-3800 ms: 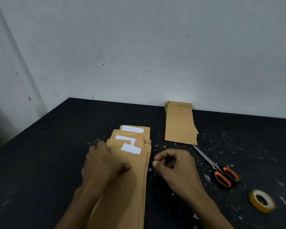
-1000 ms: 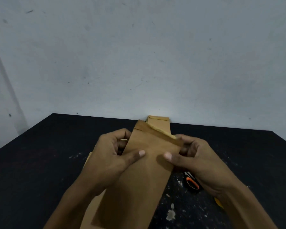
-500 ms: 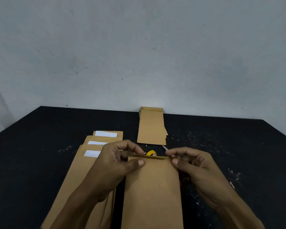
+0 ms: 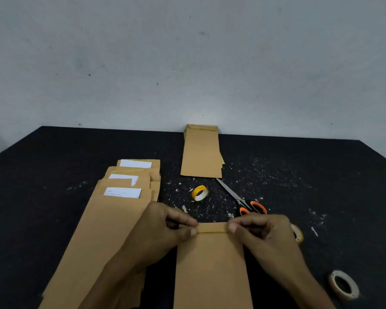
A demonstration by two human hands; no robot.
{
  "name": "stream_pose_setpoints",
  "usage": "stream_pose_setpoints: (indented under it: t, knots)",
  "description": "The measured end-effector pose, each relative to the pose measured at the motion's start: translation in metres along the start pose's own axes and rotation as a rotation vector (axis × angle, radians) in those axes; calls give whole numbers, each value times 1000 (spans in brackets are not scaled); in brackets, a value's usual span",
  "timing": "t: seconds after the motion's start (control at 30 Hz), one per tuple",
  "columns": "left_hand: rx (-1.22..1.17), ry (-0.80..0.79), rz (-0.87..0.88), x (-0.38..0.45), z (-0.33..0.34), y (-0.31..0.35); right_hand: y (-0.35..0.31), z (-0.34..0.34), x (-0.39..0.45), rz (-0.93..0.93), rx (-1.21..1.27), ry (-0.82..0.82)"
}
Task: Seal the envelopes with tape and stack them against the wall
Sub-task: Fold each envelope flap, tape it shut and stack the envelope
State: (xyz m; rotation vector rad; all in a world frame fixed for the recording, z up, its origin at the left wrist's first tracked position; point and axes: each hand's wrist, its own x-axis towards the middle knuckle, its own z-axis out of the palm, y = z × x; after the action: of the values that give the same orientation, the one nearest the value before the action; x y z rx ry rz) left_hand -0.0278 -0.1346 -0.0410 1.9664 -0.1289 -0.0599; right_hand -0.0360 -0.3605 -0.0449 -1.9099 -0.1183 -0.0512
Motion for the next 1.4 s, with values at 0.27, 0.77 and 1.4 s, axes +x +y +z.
stream_pose_setpoints:
  t: [0.27,0.77,1.4]
  knots:
    - [431,141,419,9,20,-29,35,9,11,-380,-604,39]
    - [474,147,228,25,15,-6,37,22,7,-463,-689,31]
    - [303,-189,-612,115,31,57,39,20,10,-438,-649,13]
